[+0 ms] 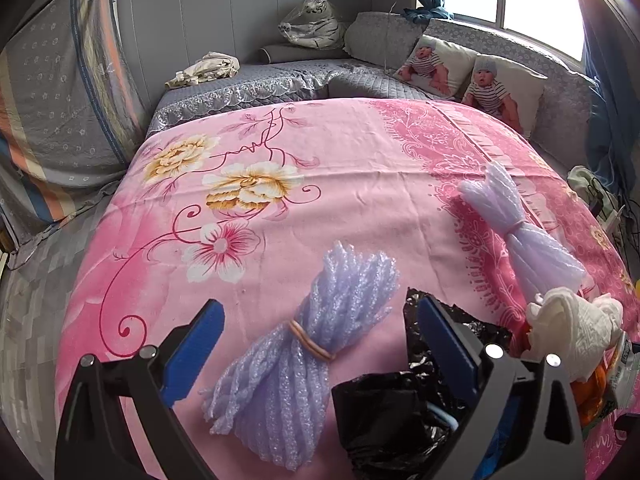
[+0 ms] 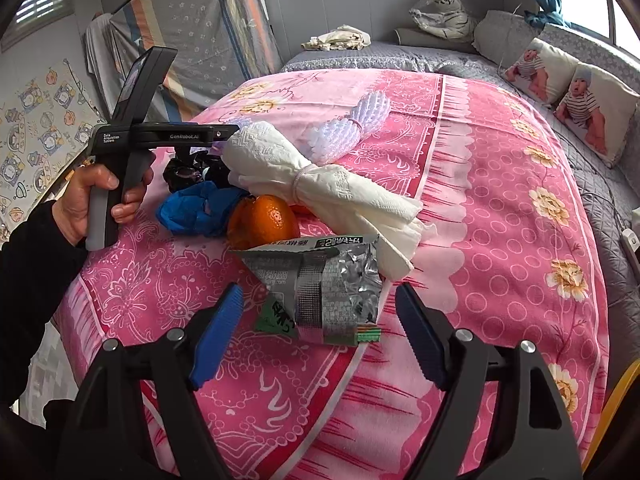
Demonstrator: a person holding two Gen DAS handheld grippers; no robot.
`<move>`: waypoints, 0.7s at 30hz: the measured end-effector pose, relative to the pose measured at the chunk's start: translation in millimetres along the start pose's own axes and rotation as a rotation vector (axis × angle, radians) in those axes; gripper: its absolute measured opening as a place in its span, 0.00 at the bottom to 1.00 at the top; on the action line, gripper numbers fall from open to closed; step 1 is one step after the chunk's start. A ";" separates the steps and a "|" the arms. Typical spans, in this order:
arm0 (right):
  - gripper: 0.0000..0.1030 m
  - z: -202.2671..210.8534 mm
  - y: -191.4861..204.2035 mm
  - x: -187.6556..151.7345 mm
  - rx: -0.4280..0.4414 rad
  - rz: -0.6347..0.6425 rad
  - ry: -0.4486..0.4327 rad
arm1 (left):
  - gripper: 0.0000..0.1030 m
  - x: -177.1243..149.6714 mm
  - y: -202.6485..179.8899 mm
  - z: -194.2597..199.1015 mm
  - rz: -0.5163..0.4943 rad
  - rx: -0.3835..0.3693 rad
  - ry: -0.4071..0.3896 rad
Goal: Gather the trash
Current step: 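Grasp the silver snack packet with the right gripper while the left grasps the lavender mesh net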
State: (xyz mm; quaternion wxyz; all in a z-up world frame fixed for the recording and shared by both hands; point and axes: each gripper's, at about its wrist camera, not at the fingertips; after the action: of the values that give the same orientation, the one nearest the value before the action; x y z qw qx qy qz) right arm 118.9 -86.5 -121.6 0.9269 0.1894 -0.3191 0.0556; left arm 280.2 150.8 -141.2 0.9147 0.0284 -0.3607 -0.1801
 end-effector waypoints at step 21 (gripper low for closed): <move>0.18 -12.2 -0.4 9.0 -0.043 -0.020 0.031 | 0.32 -0.2 4.3 -15.3 0.017 0.012 0.069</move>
State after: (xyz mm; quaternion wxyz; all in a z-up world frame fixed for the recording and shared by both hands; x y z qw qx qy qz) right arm 133.1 -82.3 -125.0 0.9362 0.1716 -0.3038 0.0421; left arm 291.6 153.7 -151.9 0.9279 0.0373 -0.3301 -0.1691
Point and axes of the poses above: each gripper's, at about its wrist camera, not at the fingertips, and z roughly against the way its jaws point, y to its left, x to its top, and after that the axes turned 14 degrees about -z, right-handed
